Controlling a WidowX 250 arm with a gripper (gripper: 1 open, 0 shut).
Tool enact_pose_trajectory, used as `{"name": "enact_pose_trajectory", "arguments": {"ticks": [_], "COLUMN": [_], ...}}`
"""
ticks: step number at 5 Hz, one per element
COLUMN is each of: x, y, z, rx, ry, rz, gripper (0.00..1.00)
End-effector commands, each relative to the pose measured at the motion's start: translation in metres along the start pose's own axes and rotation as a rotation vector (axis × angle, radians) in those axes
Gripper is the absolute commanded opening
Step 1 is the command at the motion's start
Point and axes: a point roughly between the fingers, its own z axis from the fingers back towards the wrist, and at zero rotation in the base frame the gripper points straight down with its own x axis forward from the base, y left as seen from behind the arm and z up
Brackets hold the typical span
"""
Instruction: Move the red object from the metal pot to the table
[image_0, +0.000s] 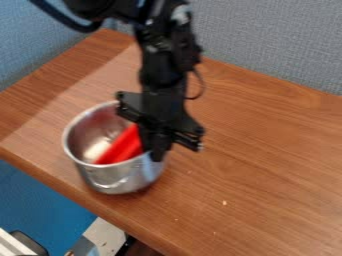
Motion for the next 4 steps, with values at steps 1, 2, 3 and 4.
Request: {"name": "enact_pose_trajectory", "arguments": {"ticks": [1, 2, 3, 4], "x": [0.007, 0.011, 0.015, 0.016], "y": [-0.035, -0.067, -0.102, -0.13], "z": [0.037, 0.033, 0.025, 0.008], "rx": [0.009, 0.029, 0.052, 0.058], "ry": [-0.097, -0.134, -0.148, -0.106], "rz": [-0.066, -0.123, -0.156, -0.198], "gripper": [0.0, 0.0, 0.0, 0.0]}}
